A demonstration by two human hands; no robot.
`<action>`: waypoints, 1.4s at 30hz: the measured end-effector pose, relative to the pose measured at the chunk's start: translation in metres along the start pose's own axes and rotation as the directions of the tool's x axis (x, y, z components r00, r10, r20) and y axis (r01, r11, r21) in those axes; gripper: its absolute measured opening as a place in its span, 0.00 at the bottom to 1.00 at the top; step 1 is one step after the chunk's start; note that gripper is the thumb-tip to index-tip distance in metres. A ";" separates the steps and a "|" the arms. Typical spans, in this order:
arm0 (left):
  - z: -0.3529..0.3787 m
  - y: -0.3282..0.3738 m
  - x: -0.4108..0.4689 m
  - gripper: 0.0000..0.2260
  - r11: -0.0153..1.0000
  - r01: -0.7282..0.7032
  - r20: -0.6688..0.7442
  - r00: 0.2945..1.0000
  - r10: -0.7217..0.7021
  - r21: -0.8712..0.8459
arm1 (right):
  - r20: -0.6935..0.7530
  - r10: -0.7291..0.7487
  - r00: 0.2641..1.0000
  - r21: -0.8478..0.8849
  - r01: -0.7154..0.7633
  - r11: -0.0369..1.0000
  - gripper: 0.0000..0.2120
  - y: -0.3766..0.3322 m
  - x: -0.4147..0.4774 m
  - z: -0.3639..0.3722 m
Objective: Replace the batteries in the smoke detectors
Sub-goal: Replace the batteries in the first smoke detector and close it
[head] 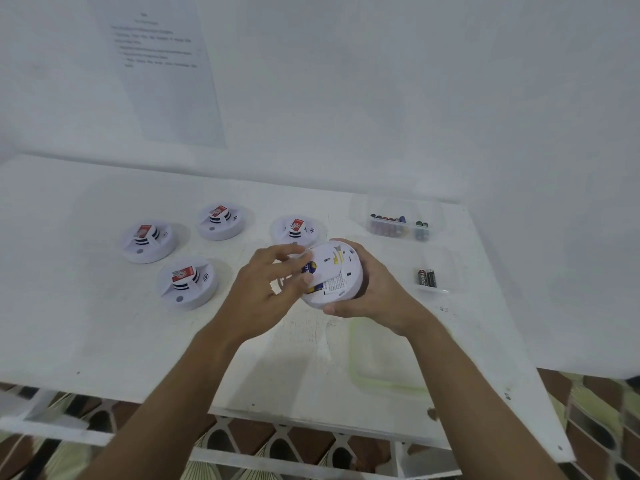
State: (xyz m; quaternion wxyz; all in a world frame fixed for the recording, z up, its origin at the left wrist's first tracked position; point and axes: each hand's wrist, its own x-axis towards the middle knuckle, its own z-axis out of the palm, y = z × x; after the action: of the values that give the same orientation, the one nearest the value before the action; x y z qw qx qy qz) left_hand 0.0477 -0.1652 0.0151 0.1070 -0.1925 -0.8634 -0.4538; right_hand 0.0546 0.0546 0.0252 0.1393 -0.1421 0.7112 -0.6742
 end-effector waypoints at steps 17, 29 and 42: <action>-0.012 0.008 -0.002 0.31 0.989 0.020 0.143 0.989 -0.041 0.144 | 0.105 0.068 0.992 -0.141 -0.053 0.989 0.44 0.003 -0.005 -0.006; -0.003 0.017 -0.001 0.27 0.998 0.047 0.136 0.989 -0.053 0.044 | 0.086 0.037 0.996 -0.159 -0.023 0.987 0.44 -0.003 -0.005 -0.007; -0.002 0.012 -0.002 0.27 0.997 0.070 0.154 0.985 -0.072 0.017 | 0.095 0.027 0.995 -0.155 -0.012 0.988 0.43 -0.009 -0.004 -0.002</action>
State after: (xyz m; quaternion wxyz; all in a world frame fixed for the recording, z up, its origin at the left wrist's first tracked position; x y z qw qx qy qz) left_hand 0.0550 -0.1609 0.0243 0.0246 -0.1958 -0.8781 -0.4358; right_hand 0.0580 0.0573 0.0344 0.1690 -0.1780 0.7550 -0.6081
